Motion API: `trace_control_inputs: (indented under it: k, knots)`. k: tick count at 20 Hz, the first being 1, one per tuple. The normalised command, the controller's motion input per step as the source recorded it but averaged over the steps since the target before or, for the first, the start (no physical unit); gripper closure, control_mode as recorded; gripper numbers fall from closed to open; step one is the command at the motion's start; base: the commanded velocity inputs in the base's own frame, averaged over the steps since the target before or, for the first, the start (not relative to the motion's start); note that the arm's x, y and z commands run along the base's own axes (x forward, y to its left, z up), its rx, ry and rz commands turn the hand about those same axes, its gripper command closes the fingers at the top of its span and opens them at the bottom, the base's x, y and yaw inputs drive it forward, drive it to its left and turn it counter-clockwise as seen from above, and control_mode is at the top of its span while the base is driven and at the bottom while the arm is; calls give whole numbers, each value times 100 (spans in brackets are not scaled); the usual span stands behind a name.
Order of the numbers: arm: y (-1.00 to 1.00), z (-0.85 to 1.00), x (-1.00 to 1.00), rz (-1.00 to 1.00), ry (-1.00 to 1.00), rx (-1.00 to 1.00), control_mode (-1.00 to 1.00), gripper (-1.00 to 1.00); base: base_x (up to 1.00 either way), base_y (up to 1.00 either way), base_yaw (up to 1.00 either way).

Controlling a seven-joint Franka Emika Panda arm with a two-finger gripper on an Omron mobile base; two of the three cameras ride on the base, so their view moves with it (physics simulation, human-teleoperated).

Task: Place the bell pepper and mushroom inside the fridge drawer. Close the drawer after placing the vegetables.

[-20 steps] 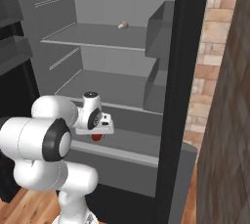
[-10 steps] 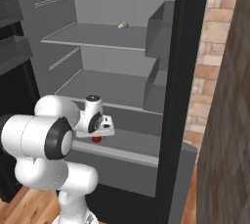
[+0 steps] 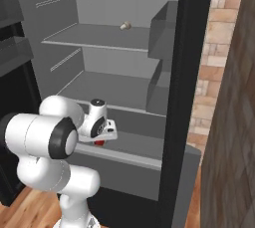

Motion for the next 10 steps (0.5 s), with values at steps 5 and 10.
trace_control_inputs:
  k: [5, 10]
  knots:
    - [0, -9, 0, 4, 0, 4, -100, 100, 0, 0, 0]
    - [0, -20, 0, 1, 0, 2, -100, -100, 0, 0, 0]
